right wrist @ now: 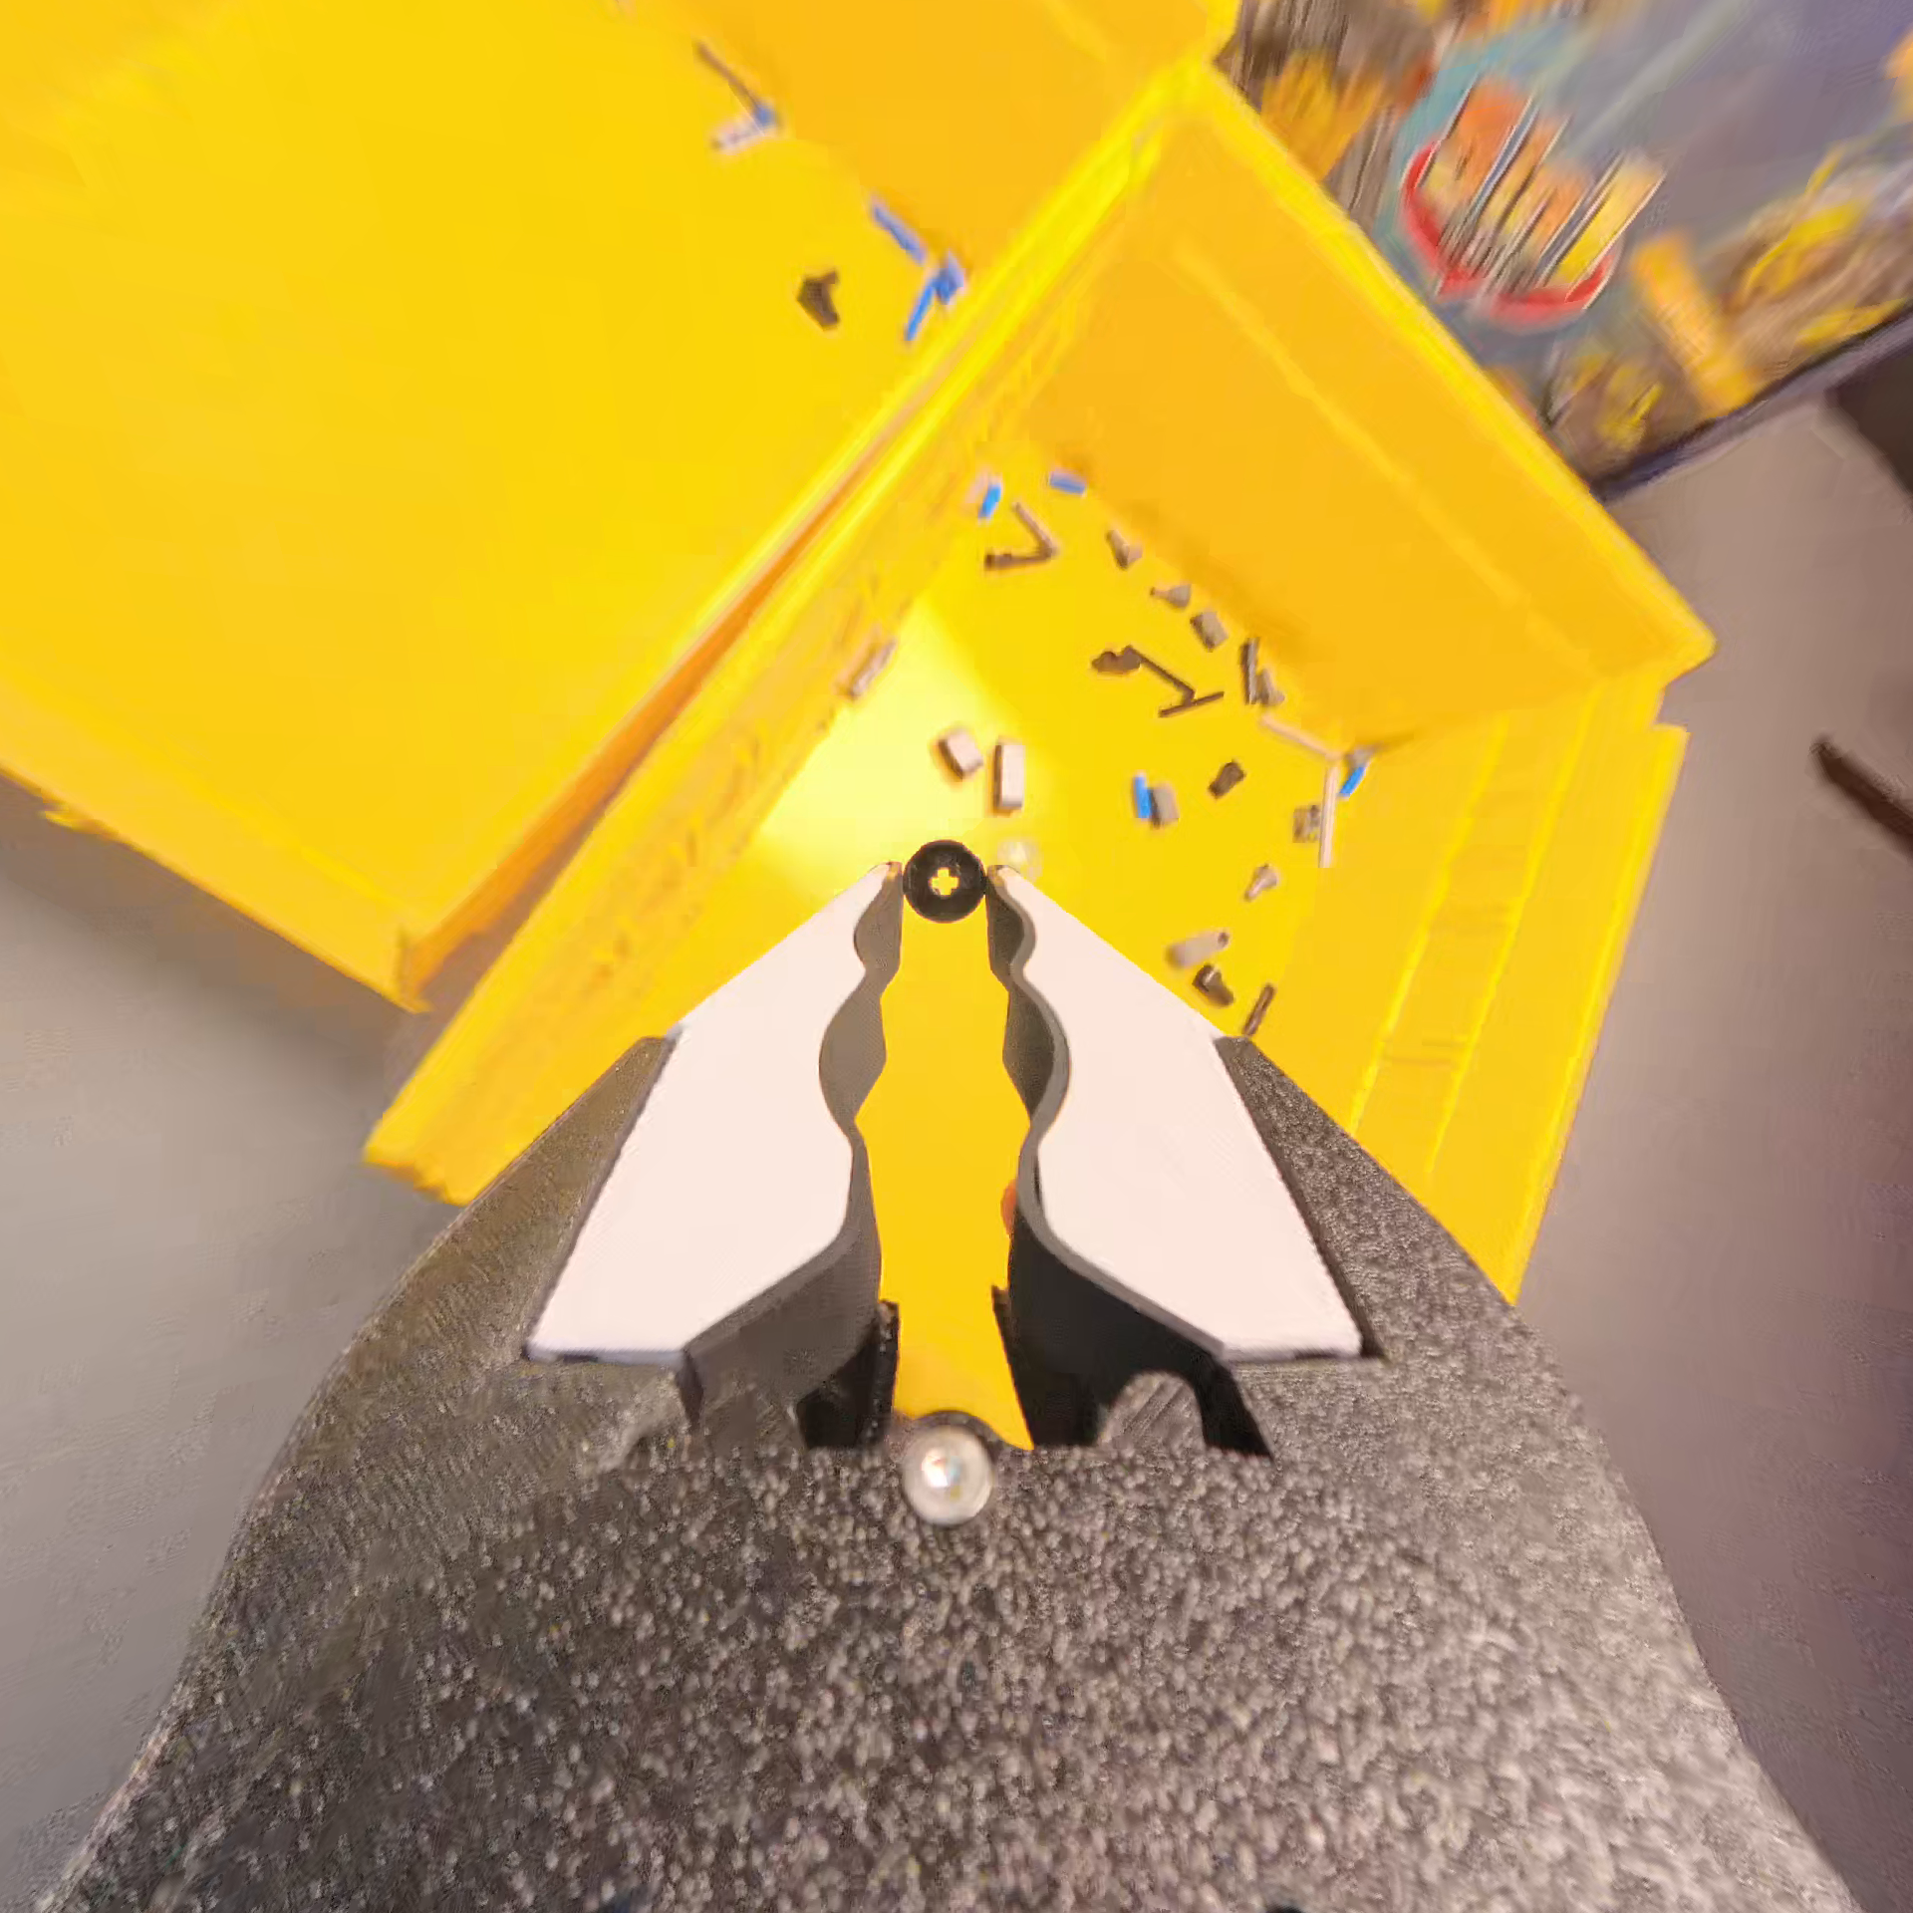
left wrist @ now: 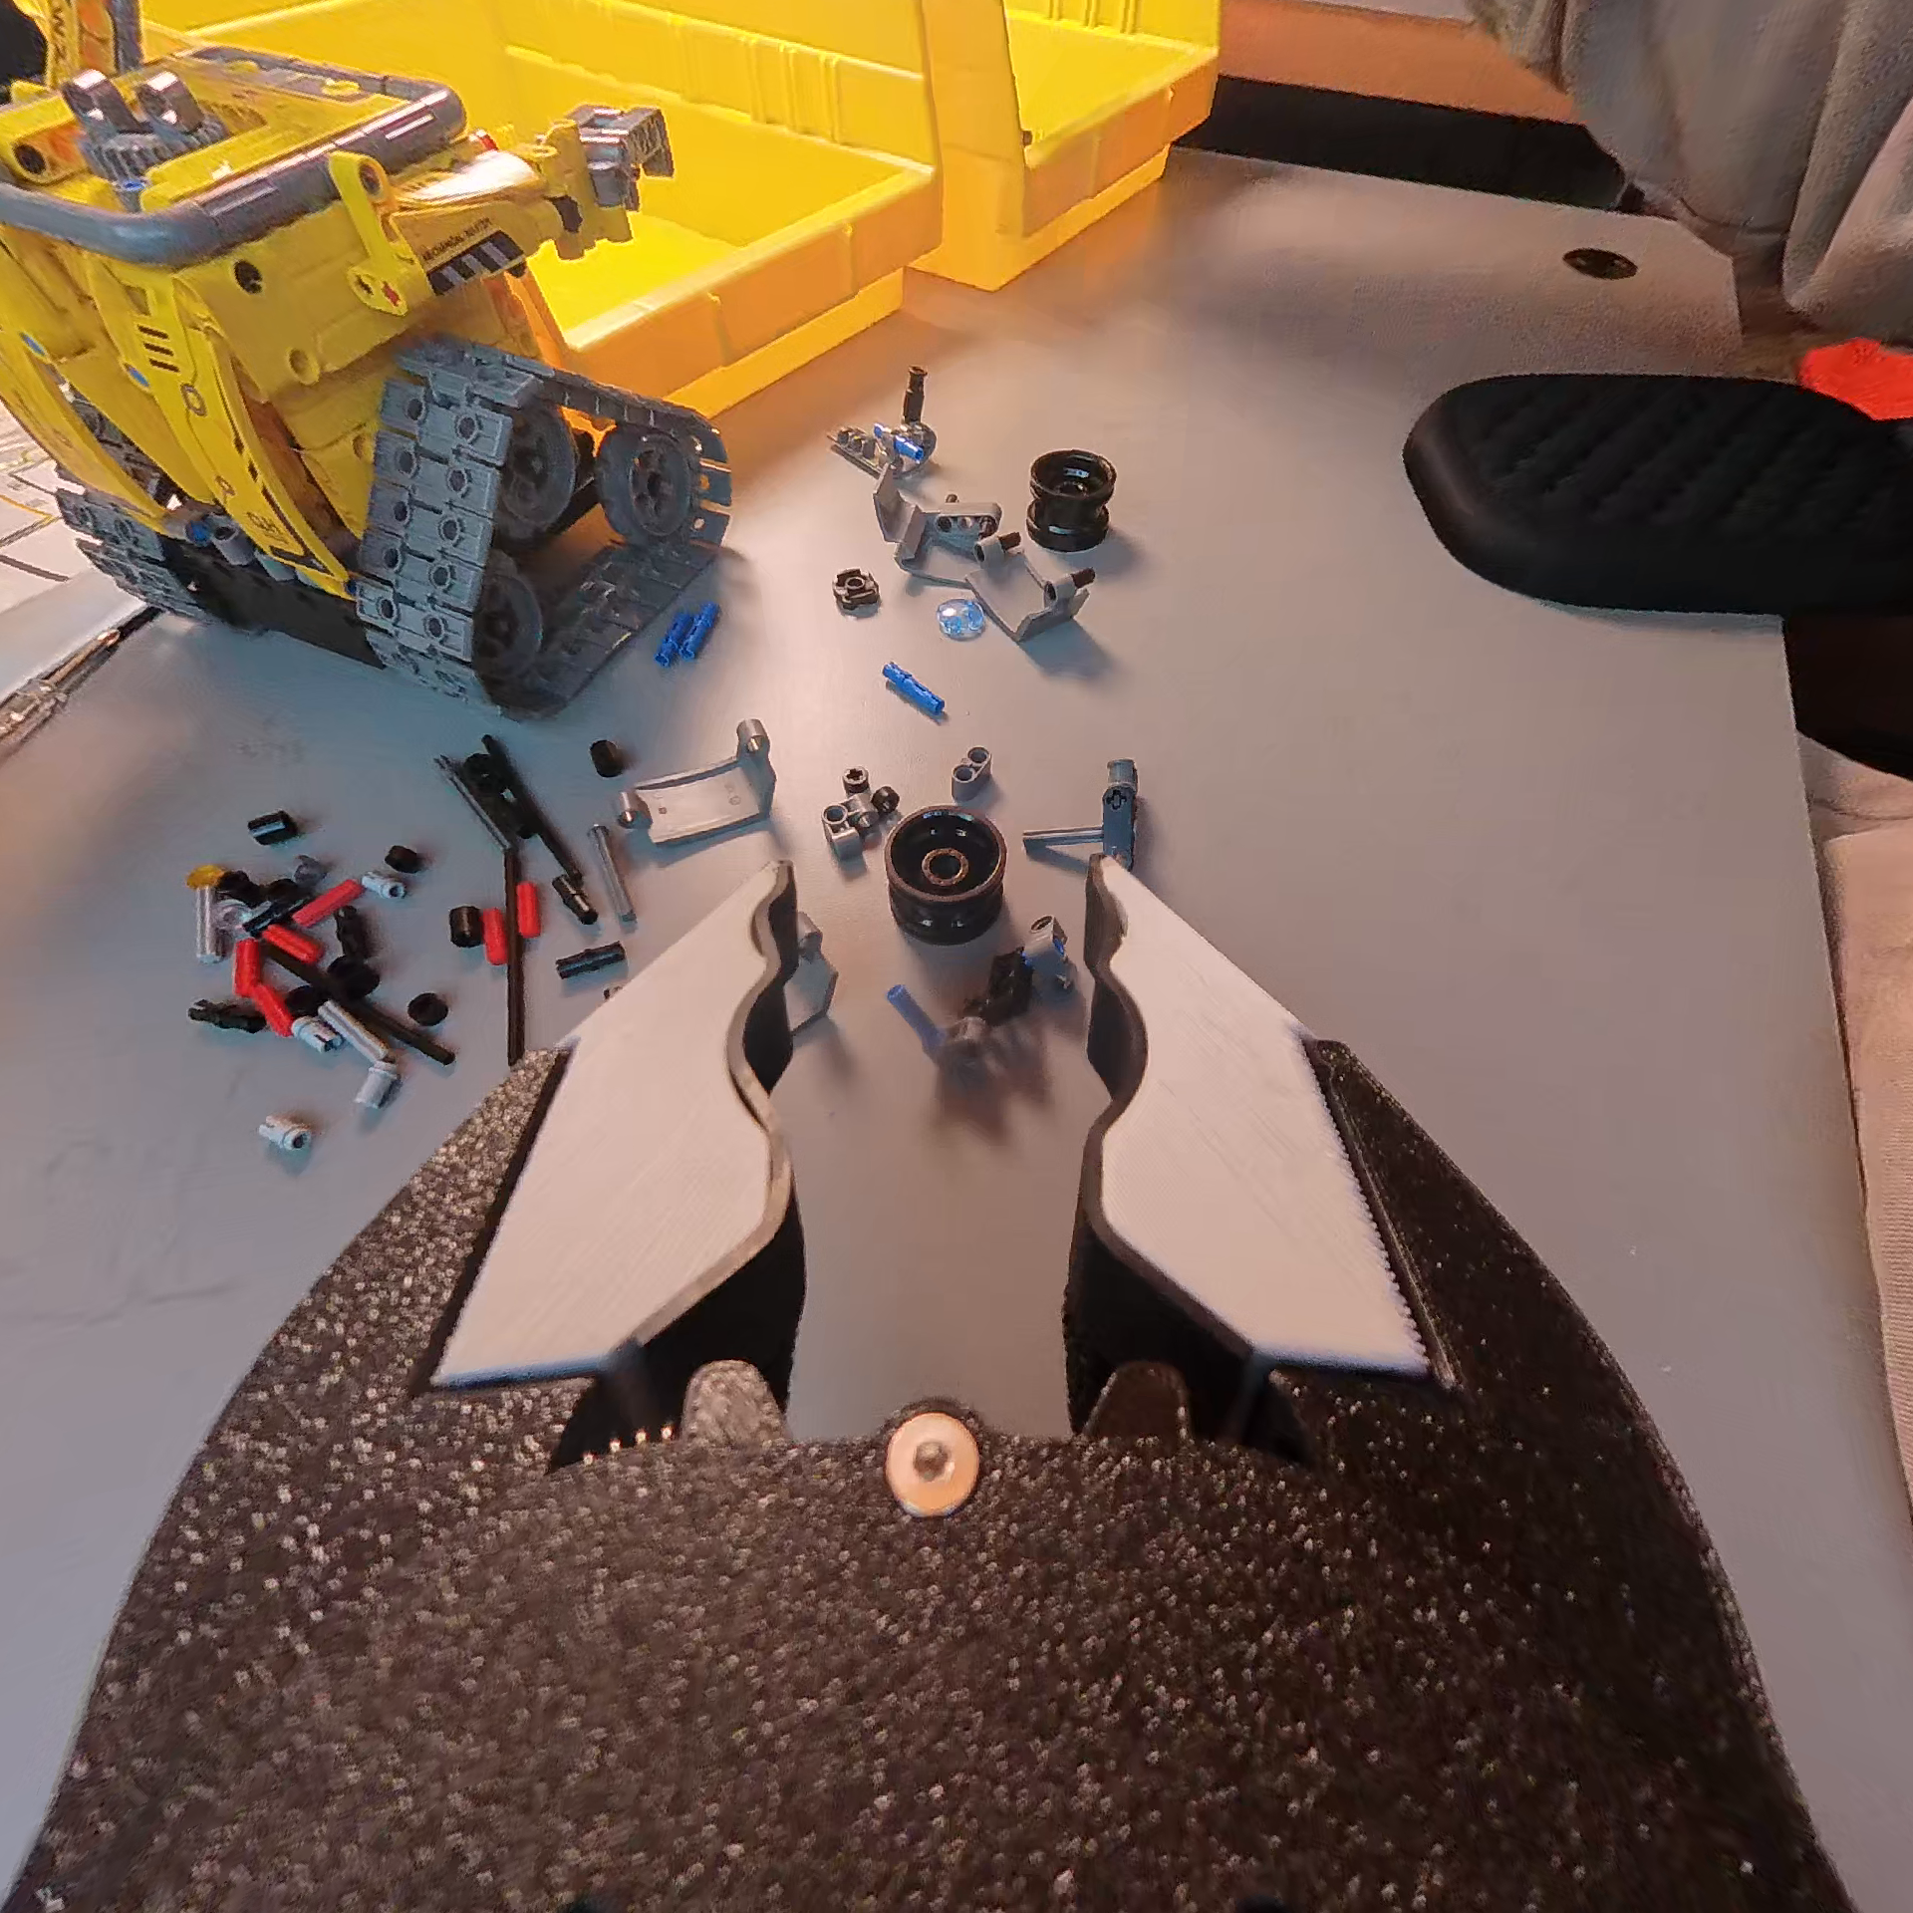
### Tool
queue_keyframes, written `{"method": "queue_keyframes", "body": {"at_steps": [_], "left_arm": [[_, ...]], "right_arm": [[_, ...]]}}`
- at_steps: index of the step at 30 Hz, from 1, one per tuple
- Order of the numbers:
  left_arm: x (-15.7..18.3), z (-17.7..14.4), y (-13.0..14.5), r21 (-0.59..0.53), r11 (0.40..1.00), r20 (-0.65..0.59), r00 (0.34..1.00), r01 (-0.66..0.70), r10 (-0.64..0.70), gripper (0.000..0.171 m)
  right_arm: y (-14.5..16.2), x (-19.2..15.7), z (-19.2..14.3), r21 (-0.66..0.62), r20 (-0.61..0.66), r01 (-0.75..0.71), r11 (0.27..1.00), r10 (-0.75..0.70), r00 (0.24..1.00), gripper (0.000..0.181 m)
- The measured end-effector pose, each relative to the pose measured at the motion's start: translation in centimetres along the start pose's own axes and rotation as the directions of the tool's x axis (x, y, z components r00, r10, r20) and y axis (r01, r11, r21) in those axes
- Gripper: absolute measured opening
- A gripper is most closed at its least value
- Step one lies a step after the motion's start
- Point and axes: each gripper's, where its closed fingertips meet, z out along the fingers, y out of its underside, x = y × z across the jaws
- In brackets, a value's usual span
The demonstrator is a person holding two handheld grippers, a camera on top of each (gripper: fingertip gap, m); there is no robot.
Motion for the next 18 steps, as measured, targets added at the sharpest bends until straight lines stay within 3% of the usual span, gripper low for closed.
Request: {"method": "queue_keyframes", "body": {"at_steps": [4, 10, 12, 15, 18], "left_arm": [[-0.1, 0.1, 0.1, 0.001, 1.0, -0.002, 1.0, 0.015, -0.015, 0.055], [0.0, 0.3, 0.5, -0.017, 1.0, -0.009, 1.0, 0.02, -0.02, 0.054], [0.0, 0.3, 0.6, -0.018, 1.0, -0.01, 1.0, 0.016, -0.016, 0.054], [0.0, 0.3, 0.6, -0.018, 1.0, -0.012, 1.0, 0.019, -0.02, 0.054], [0.0, 0.5, 0.8, -0.028, 0.999, -0.018, 0.999, 0.026, -0.027, 0.055]], "right_arm": [[4.8, -0.4, 4.5, -0.157, 0.088, -0.013, 0.988, 0.027, 0.996, 0.014], [4.3, -0.2, 5.2, -0.124, 0.14, -0.095, 0.988, 0.112, 0.984, 0.022], [3.0, 0.7, 4.3, -0.06, 0.124, -0.132, 0.989, 0.138, 0.983, 0.031], [-2.2, 0.6, -0.1, 0.204, 0.133, -0.171, 0.964, 0.146, 0.98, 0.031], [-7.1, -5.9, -6.0, 0.388, 0.285, -0.107, 0.915, -0.009, 0.959, 0.03]]}}
